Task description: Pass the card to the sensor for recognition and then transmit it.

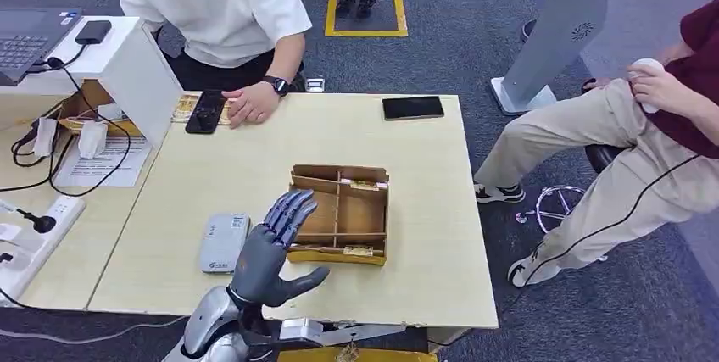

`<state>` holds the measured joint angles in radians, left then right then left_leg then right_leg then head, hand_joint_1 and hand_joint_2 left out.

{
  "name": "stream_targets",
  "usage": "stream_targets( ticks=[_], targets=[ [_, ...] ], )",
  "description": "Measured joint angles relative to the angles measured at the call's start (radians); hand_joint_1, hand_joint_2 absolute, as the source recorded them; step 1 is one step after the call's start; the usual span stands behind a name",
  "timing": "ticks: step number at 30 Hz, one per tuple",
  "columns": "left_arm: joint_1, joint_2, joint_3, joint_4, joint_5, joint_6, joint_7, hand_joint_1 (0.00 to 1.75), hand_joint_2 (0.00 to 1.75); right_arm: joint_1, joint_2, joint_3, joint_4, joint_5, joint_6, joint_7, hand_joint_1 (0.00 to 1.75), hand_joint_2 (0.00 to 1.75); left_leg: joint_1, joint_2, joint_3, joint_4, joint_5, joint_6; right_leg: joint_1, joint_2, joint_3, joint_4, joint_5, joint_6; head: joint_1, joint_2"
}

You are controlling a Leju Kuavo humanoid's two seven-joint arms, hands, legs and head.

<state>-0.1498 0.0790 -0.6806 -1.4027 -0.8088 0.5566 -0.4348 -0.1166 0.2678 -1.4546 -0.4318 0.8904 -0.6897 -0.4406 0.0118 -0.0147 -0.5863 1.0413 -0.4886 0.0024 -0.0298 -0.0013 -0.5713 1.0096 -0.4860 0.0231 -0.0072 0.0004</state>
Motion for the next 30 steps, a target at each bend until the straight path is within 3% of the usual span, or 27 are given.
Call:
stream_targets(
  ticks=[3, 7, 16, 24, 30],
  targets=[
    [-0.01, 0.0, 0.0, 0.01, -0.074, 0.021, 0.059, 0.0, 1.75, 0.003, 0.0, 0.016, -0.001, -0.005, 0.0, 0.01, 0.0, 1.75, 0.0, 0.0, 0.0, 0.0, 0.0, 0.0, 0.0, 0.0, 0.0, 0.0, 0.0, 0.0, 0.0, 0.0],
    [-0.028, 0.0, 0.0, 0.038, -0.238, 0.051, 0.184, 0.0, 1.75, 0.004, 0.0, 0.031, -0.002, -0.012, 0.0, 0.021, 0.0, 1.75, 0.0, 0.0, 0.0, 0.0, 0.0, 0.0, 0.0, 0.0, 0.0, 0.0, 0.0, 0.0, 0.0, 0.0],
    [-0.045, -0.001, 0.0, 0.091, -0.427, 0.056, 0.333, 0.0, 1.75, 0.015, 0.0, 0.069, -0.007, -0.026, 0.0, 0.045, 0.0, 1.75, 0.0, 0.0, 0.0, 0.0, 0.0, 0.0, 0.0, 0.0, 0.0, 0.0, 0.0, 0.0, 0.0, 0.0],
    [-0.05, -0.001, 0.0, 0.118, -0.505, 0.054, 0.385, 0.0, 1.75, 0.019, 0.0, 0.089, -0.011, -0.033, 0.0, 0.053, 0.0, 1.75, 0.0, 0.0, 0.0, 0.0, 0.0, 0.0, 0.0, 0.0, 0.0, 0.0, 0.0, 0.0, 0.0, 0.0],
    [-0.051, -0.001, 0.0, 0.134, -0.517, 0.05, 0.393, 0.0, 1.75, 0.021, 0.0, 0.097, -0.016, -0.041, 0.0, 0.059, 0.0, 1.75, 0.0, 0.0, 0.0, 0.0, 0.0, 0.0, 0.0, 0.0, 0.0, 0.0, 0.0, 0.0, 0.0, 0.0]
  ],
)
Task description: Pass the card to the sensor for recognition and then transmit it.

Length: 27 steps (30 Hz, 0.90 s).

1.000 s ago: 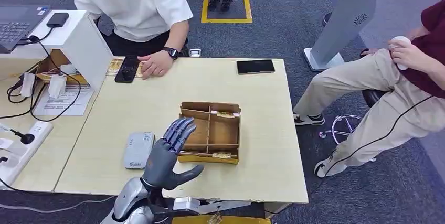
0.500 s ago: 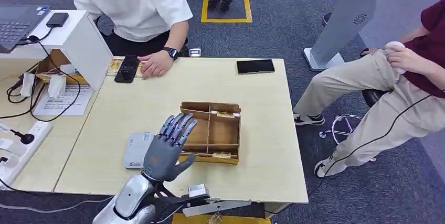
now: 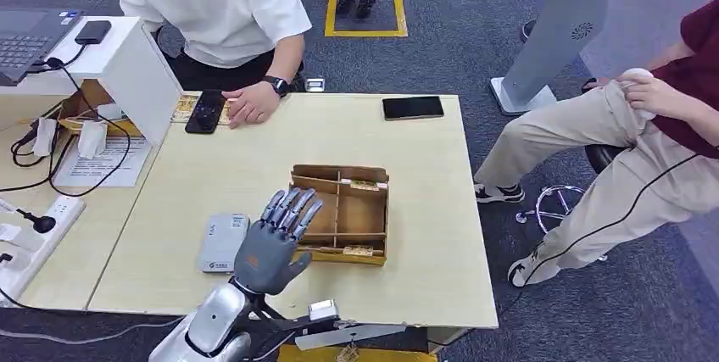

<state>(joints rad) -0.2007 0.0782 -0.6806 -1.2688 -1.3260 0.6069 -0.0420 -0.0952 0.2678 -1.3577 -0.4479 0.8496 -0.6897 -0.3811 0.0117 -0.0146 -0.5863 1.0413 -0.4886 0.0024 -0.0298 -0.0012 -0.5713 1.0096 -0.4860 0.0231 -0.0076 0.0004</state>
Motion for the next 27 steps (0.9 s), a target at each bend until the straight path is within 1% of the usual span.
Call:
stream_targets(
  ticks=[11, 23, 27],
  targets=[
    [-0.006, 0.0, 0.0, 0.008, 0.0, -0.016, 0.0, 0.0, 1.75, 0.003, 0.0, 0.014, -0.005, -0.007, 0.0, 0.003, 0.0, 1.75, 0.0, 0.0, 0.0, 0.0, 0.0, 0.0, 0.0, 0.0, 0.0, 0.0, 0.0, 0.0, 0.0, 0.0],
    [-0.011, 0.0, 0.0, 0.011, 0.0, -0.018, 0.0, 0.0, 1.75, 0.003, 0.0, 0.017, -0.005, -0.008, 0.0, 0.003, 0.0, 1.75, 0.0, 0.0, 0.0, 0.0, 0.0, 0.0, 0.0, 0.0, 0.0, 0.0, 0.0, 0.0, 0.0, 0.0],
    [-0.012, -0.001, 0.0, 0.016, -0.008, -0.048, 0.018, 0.0, 1.75, 0.003, 0.0, 0.018, -0.006, -0.014, 0.0, 0.006, 0.0, 1.75, 0.0, 0.0, 0.0, 0.0, 0.0, 0.0, 0.0, 0.0, 0.0, 0.0, 0.0, 0.0, 0.0, 0.0]
  ],
)
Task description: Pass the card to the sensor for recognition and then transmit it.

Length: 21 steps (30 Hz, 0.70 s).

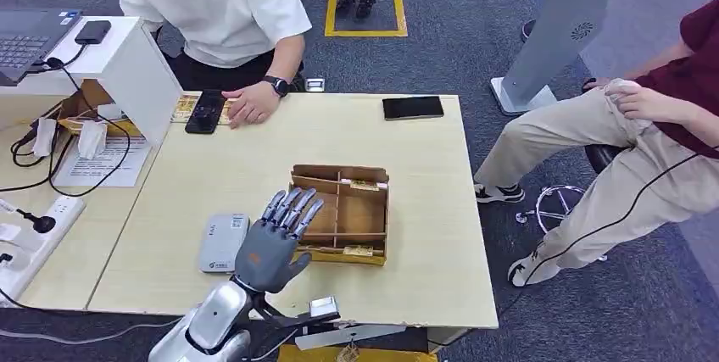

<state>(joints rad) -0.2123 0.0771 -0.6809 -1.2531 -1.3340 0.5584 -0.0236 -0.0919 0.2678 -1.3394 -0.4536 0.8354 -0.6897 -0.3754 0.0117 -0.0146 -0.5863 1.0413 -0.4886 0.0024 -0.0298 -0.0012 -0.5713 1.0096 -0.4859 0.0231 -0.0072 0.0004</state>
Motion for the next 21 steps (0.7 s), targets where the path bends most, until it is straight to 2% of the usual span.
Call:
stream_targets(
  ticks=[9, 14, 21],
  targets=[
    [-0.011, -0.003, 0.0, 0.034, -0.021, -0.069, 0.048, 0.0, 1.75, 0.007, 0.001, 0.023, -0.014, -0.02, 0.0, 0.019, 0.0, 1.75, 0.0, 0.0, 0.0, 0.0, 0.0, 0.0, 0.0, 0.0, 0.0, 0.0, 0.0, 0.0, 0.0, 0.0],
    [-0.015, -0.004, 0.0, 0.047, -0.022, -0.08, 0.049, 0.0, 1.75, 0.008, 0.002, 0.031, -0.019, -0.022, 0.0, 0.019, 0.0, 1.75, 0.0, 0.0, 0.0, 0.0, 0.0, 0.0, 0.0, 0.0, 0.0, 0.0, 0.0, 0.0, 0.0, 0.0],
    [-0.018, -0.004, 0.0, 0.058, -0.019, -0.128, 0.05, 0.0, 1.75, 0.012, 0.003, 0.045, -0.026, -0.029, 0.0, 0.031, 0.0, 1.75, 0.0, 0.0, 0.0, 0.0, 0.0, 0.0, 0.0, 0.0, 0.0, 0.0, 0.0, 0.0, 0.0, 0.0]
  ],
)
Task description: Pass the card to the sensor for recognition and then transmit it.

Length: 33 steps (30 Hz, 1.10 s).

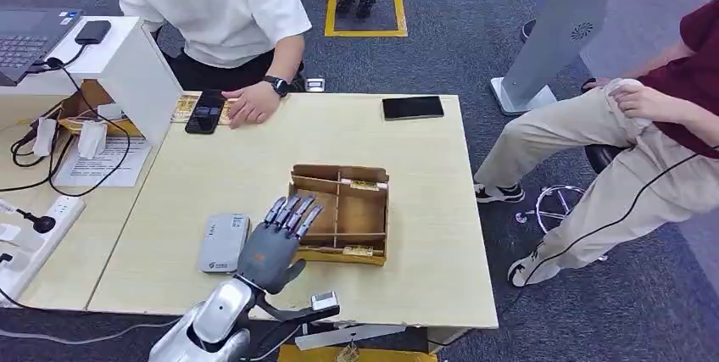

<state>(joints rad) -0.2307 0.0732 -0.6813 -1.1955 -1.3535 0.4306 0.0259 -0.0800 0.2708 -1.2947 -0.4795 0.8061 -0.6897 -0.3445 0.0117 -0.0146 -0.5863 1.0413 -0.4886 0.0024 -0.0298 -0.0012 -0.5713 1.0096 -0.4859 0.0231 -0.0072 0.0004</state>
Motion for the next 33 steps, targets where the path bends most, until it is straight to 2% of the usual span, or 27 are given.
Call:
stream_targets(
  ticks=[4, 5, 6, 7, 9, 15, 21, 33],
  targets=[
    [-0.001, 0.0, -0.001, 0.001, 0.002, -0.011, 0.0, 0.0, 1.75, 0.0, 0.001, 0.007, -0.004, -0.001, 0.0, 0.004, 0.0, 1.75, 0.0, 0.0, 0.0, 0.0, 0.0, 0.0, 0.0, 0.0, 0.0, 0.0, 0.0, 0.0, 0.0, 0.0],
    [-0.001, 0.0, -0.001, 0.001, 0.003, -0.012, 0.0, 0.1, 1.75, 0.001, 0.001, 0.008, -0.005, 0.0, 0.0, 0.005, 0.0, 1.75, 0.0, 0.0, 0.0, 0.0, 0.0, 0.0, 0.0, 0.0, 0.0, 0.0, 0.0, 0.0, 0.0, 0.0],
    [-0.002, 0.0, -0.001, 0.001, 0.004, -0.013, 0.0, 0.8, 1.75, 0.001, 0.002, 0.01, -0.006, 0.0, 0.0, 0.006, 0.0, 1.75, 0.0, 0.0, 0.0, 0.0, 0.0, 0.0, 0.0, 0.0, 0.0, 0.0, 0.0, 0.0, 0.0, 0.0],
    [-0.002, 0.0, -0.001, 0.002, 0.006, -0.014, 0.0, 1.75, 1.75, 0.001, 0.002, 0.011, -0.006, 0.0, 0.0, 0.006, 0.0, 1.75, 0.0, 0.0, 0.0, 0.0, 0.0, 0.0, 0.0, 0.0, 0.0, 0.0, 0.0, 0.0, 0.0, 0.0],
    [-0.003, 0.0, -0.002, 0.003, 0.012, -0.013, -0.002, 1.75, 1.75, 0.001, 0.002, 0.012, -0.007, 0.0, 0.0, 0.006, 0.0, 1.75, 0.0, 0.0, 0.0, 0.0, 0.0, 0.0, 0.0, 0.0, 0.0, 0.0, 0.0, 0.0, 0.0, 0.0],
    [0.0, 0.002, -0.002, 0.003, 0.077, 0.01, -0.058, 1.75, 1.75, 0.001, 0.001, 0.015, -0.007, 0.0, 0.0, 0.003, 0.0, 1.75, 0.0, 0.0, 0.0, 0.0, 0.0, 0.0, 0.0, 0.0, 0.0, 0.0, 0.0, 0.0, 0.0, 0.0],
    [0.008, 0.002, -0.001, 0.003, 0.093, 0.044, -0.069, 1.75, 1.75, 0.001, 0.001, 0.021, -0.007, 0.0, 0.0, 0.001, 0.0, 1.75, 0.0, 0.0, 0.0, 0.0, 0.0, 0.0, 0.0, 0.0, 0.0, 0.0, 0.0, 0.0, 0.0, 0.0],
    [0.012, 0.002, -0.002, 0.003, 0.114, 0.048, -0.094, 1.75, 1.75, 0.001, 0.001, 0.022, -0.007, 0.001, 0.0, -0.006, 0.0, 1.75, 0.0, 0.0, 0.0, 0.0, 0.0, 0.0, 0.0, 0.0, 0.0, 0.0, 0.0, 0.0, 0.0, 0.0]
  ],
)
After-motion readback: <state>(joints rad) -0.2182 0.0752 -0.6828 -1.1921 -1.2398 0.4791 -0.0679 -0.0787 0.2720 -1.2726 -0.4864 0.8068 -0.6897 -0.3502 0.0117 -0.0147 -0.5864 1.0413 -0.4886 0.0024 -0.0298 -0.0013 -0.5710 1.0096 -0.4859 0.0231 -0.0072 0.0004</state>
